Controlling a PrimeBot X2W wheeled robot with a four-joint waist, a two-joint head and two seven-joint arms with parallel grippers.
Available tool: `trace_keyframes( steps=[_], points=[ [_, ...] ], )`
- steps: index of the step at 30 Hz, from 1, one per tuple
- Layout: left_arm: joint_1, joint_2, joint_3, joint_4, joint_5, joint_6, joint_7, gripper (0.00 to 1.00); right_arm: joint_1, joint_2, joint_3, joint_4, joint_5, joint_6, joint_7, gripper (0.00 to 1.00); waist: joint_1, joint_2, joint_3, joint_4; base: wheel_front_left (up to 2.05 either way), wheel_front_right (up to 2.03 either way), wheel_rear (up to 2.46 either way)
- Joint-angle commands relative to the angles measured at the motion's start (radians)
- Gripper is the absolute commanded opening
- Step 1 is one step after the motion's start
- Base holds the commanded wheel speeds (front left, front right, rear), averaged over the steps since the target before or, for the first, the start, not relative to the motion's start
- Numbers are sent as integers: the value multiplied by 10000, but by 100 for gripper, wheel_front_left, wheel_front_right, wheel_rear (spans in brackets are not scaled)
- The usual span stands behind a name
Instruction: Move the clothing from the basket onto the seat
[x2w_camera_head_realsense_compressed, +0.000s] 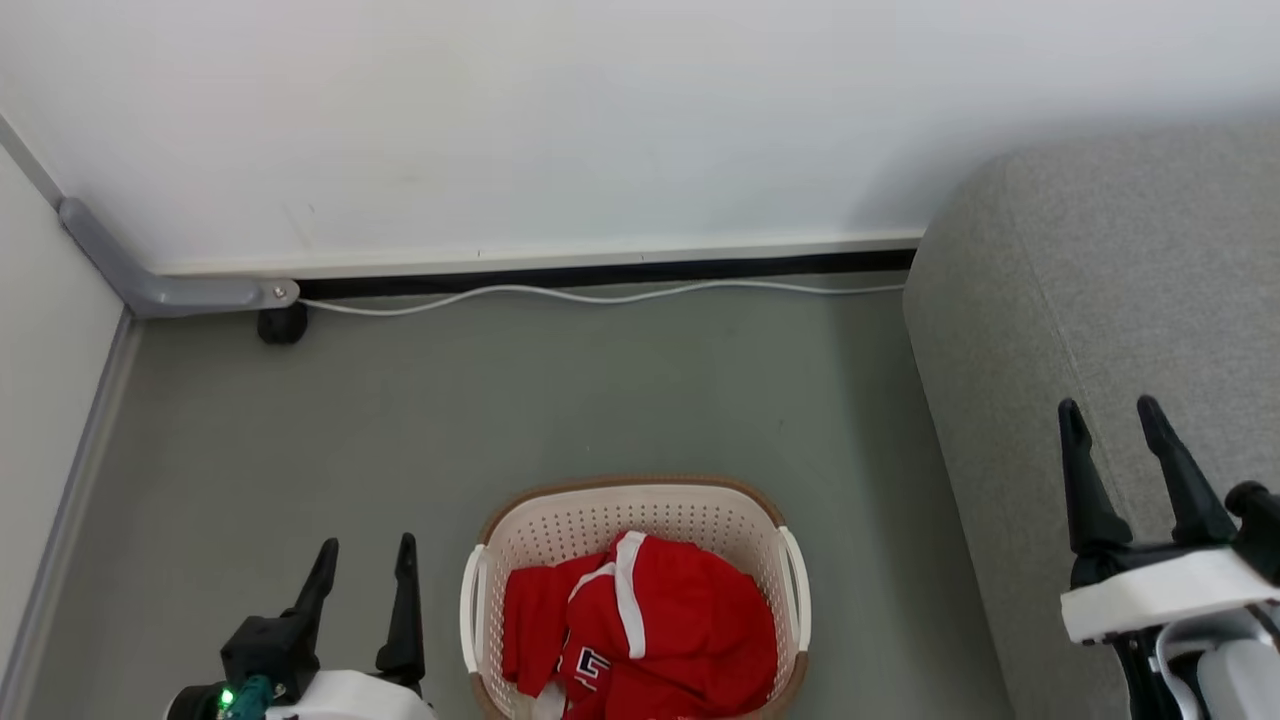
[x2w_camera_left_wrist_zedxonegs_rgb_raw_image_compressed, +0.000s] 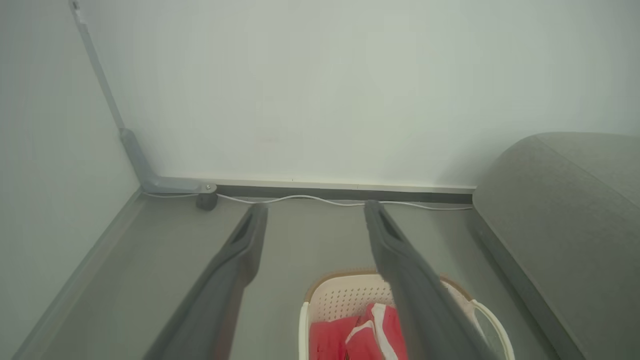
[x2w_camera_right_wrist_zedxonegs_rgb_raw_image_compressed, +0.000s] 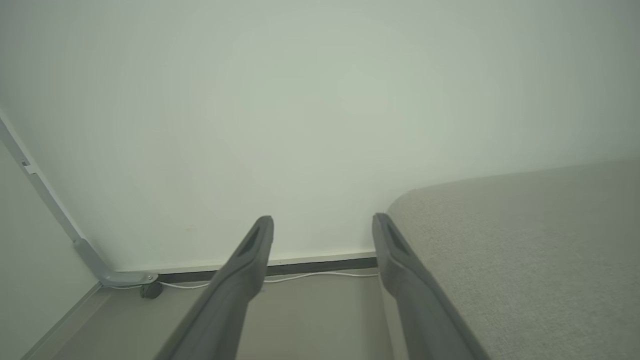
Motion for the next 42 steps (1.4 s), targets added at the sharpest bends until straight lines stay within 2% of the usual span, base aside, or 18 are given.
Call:
trace_keyframes(
  steps=[1,9,17,22,28,42],
  points=[
    [-527,76,7,18,-176,137,-91,100,-637,-312,333,-488,67,40,-57,100,1,-1,724,-93,0,0,0],
    [-1852,75,-1528,1229,-1166,630,-91,100,-2036,-853,662,-1275,459,40,-57,100,1,-1,2857,-291,0,0,0],
    [-3847,75,-3101,2772,-2203,1055,-91,100,-3497,-1384,725,-2006,902,40,-57,100,1,-1,5101,-522,0,0,0],
    [-4844,75,-3619,3441,-2888,1227,-91,100,-4137,-1581,625,-2281,1074,40,-57,100,1,-1,5960,-646,0,0,0],
    [-6162,75,-4691,4470,-3899,1470,-91,100,-4742,-1724,403,-2545,1242,40,-57,100,1,-1,6898,-788,0,0,0],
    [-8903,75,-6775,6840,-5754,1625,-91,100,-5370,-1682,610,-3146,1325,40,-57,100,1,-1,8540,-1367,0,0,0]
  ],
)
